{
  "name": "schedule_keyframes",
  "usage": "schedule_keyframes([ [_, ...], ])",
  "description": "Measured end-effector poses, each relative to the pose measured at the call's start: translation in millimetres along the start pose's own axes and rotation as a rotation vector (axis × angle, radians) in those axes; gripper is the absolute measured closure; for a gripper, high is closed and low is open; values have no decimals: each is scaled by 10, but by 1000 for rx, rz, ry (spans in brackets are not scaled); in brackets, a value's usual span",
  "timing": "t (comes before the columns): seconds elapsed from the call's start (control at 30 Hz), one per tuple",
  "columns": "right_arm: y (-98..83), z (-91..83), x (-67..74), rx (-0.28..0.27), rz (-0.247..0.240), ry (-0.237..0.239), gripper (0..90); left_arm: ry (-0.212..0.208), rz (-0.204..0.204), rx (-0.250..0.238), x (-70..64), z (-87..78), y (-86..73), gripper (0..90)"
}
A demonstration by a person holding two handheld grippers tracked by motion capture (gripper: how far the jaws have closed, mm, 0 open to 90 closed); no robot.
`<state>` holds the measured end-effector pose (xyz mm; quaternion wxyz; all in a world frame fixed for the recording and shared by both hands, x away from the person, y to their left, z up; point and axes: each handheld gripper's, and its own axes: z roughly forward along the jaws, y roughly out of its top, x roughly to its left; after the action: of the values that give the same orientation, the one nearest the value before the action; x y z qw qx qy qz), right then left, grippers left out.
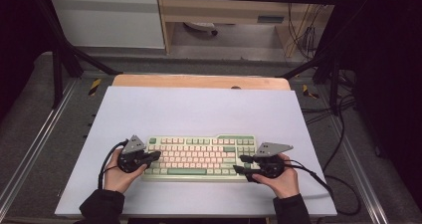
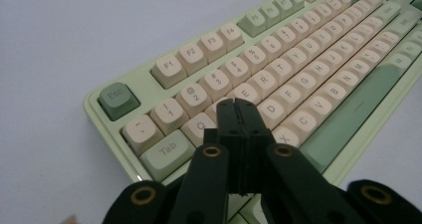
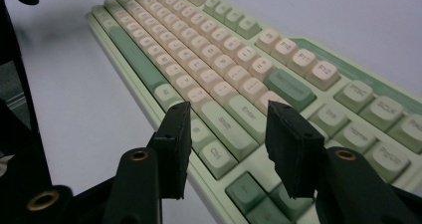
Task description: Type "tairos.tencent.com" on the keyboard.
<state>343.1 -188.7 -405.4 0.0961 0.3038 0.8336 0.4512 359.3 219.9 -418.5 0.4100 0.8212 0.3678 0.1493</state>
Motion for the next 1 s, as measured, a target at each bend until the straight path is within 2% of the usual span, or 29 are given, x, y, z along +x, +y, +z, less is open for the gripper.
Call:
schedule_keyframes([
  [0.13,74,95,52,15,3,14,590,-3,1,1,-5,1,2,899],
  [0.3,100,141,76,14,-2,9,651,-1,1,-2,-1,-5,5,899],
  [0.57,178,249,99,-7,39,10,745,-5,2,-3,-4,-4,8,899],
  [1.0,394,619,212,-25,44,-7,900,-5,2,-8,-4,-14,13,899],
])
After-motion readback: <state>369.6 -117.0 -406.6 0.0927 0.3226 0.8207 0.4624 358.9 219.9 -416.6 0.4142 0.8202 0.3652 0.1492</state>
